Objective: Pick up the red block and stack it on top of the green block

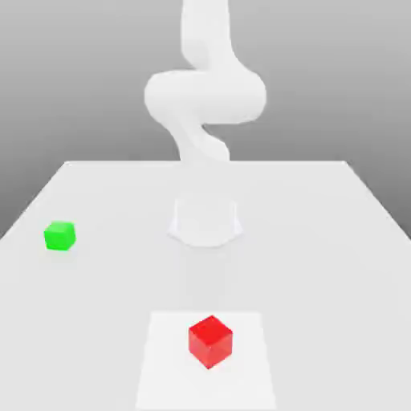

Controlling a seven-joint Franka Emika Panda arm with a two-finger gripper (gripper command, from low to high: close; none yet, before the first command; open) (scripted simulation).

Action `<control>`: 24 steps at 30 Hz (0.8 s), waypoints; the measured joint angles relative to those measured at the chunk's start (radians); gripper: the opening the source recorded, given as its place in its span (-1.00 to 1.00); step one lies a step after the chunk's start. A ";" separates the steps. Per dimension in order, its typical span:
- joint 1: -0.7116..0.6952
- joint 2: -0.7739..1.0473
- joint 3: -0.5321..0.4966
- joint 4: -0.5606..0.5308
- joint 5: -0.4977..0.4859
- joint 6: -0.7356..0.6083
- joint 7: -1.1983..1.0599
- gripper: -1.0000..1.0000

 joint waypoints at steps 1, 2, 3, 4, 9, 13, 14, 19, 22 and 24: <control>0.001 0.043 -0.003 -0.021 0.024 0.022 0.026 0.00; 0.002 0.083 -0.004 -0.040 0.046 0.043 0.051 0.00; 0.004 0.122 -0.005 -0.059 0.064 0.062 0.077 0.00; 0.004 0.161 -0.003 -0.078 0.082 0.082 0.104 0.00; -0.003 0.348 0.025 -0.170 0.144 0.179 0.250 0.00; -0.016 0.494 0.059 -0.244 0.148 0.261 0.401 0.00; -0.021 0.529 0.067 -0.263 0.139 0.283 0.445 0.00; -0.039 0.699 0.077 -0.359 0.013 0.392 0.726 0.00; -0.034 0.791 0.060 -0.377 -0.061 0.463 0.831 0.00; -0.027 0.852 0.050 -0.371 -0.079 0.514 0.849 0.00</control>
